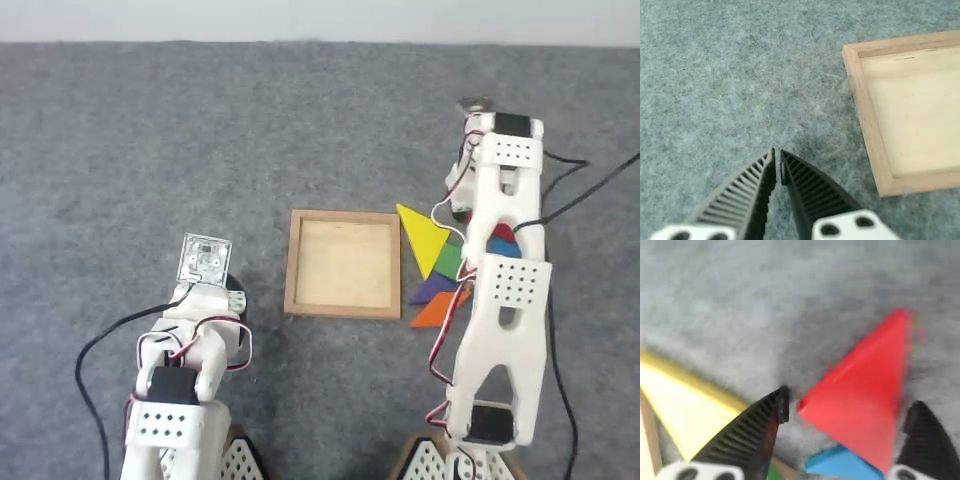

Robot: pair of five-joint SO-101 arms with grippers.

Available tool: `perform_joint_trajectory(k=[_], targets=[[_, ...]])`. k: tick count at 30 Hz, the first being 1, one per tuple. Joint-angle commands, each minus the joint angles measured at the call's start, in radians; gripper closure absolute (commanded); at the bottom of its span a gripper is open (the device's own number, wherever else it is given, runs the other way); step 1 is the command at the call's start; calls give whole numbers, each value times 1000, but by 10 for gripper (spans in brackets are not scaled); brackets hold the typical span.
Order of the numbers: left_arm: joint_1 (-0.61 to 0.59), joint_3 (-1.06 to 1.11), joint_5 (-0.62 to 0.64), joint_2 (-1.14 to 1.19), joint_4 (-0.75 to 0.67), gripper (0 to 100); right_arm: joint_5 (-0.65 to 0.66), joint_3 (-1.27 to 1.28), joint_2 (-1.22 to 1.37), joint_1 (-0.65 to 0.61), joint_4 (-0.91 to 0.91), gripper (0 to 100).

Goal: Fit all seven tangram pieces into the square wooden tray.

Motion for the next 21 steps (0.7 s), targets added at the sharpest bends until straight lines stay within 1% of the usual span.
perform_joint_trajectory(k=[1, 5, 14, 19, 21], targets=[[-3, -8, 5, -14, 6, 985, 57, -61, -36, -39, 48, 612], [-3, -8, 5, -14, 6, 985, 91, -60, -36, -30, 48, 612], [-3, -8, 5, -14, 6, 985, 101, -60, 13, 31, -2, 615], [-3, -8, 5, -14, 6, 985, 103, -61, 42, 39, -19, 690], [-3, -8, 5, -14, 6, 985, 103, -61, 44, 38, -18, 702]])
